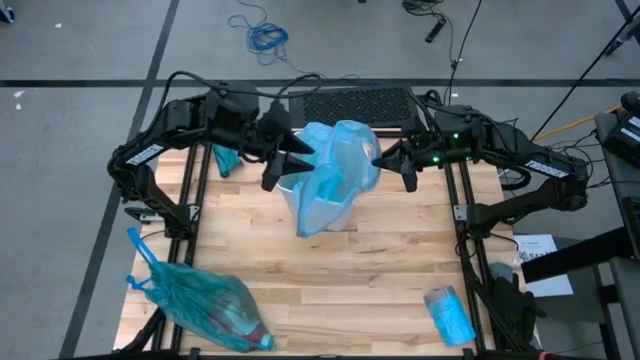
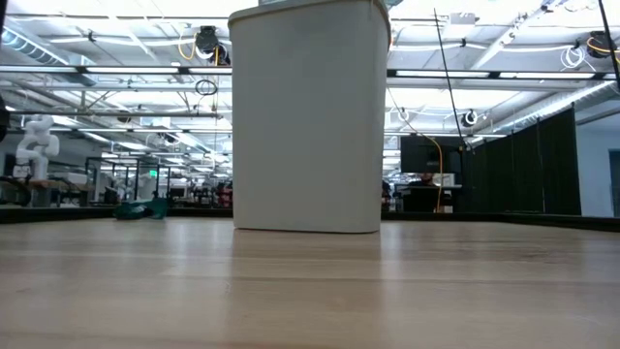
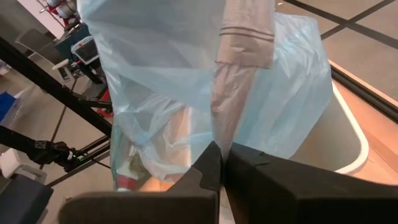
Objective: Place trash/remove bag and relplace
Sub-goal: Insert the new blue trash bag into the white trash bin
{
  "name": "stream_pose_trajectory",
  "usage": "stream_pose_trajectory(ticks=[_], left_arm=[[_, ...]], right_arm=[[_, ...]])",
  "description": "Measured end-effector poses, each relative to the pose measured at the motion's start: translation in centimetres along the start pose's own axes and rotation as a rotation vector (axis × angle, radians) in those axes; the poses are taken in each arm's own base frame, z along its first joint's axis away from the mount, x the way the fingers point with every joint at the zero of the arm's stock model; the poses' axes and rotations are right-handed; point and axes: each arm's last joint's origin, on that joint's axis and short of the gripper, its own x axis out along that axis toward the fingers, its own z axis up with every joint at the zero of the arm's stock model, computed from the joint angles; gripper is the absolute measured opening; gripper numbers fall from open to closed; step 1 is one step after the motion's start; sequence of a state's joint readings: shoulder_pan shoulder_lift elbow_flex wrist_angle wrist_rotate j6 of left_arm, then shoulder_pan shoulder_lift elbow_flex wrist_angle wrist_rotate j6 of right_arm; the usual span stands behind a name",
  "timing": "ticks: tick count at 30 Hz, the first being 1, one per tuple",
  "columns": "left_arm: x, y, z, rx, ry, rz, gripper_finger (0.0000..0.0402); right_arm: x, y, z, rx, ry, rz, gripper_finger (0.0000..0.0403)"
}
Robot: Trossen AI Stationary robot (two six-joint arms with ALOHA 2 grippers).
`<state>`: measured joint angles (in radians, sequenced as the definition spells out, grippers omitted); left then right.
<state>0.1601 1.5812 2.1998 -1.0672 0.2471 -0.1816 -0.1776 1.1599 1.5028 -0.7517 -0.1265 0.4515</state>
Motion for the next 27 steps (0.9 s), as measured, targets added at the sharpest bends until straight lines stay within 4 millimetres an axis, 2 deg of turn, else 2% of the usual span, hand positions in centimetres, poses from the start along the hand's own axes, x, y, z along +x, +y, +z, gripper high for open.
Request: stream_pose_trajectory(ticks=[7,10,14,16,19,20,27], left_arm=[[-2.7,1.0,0.3,0.048,-0.062,0.079,0.0209],[-3.5,1.7,0.2,0.071,-0.066,0.202,0.0206],[-3.8,3.5,0.0,0.1,-0.024,0.329,0.0177],[-3.4,4.9,-0.1,0.092,0.015,0.364,0.0138],[-2.4,7.2,-0.5,0.081,0.106,0.382,0.0042],[-1.7,8.0,-0.6,0.079,0.135,0.375,0.0022],[0.9,11.7,-0.9,0.067,0.202,0.318,0.0002]], right_arm=[[0.0,0.0,0.0,0.0,0.001,0.0,0.0],[0.0,0.0,0.0,0.0,0.002,0.0,0.0],[0.0,0.0,0.0,0.0,0.002,0.001,0.0],[0.0,0.0,0.0,0.0,0.002,0.001,0.0],[0.0,0.0,0.0,0.005,0.002,0.002,0.0],[0.0,0.0,0.0,0.006,0.001,0.002,0.0],[0.0,0.0,0.0,0.012,0.003,0.004,0.0]])
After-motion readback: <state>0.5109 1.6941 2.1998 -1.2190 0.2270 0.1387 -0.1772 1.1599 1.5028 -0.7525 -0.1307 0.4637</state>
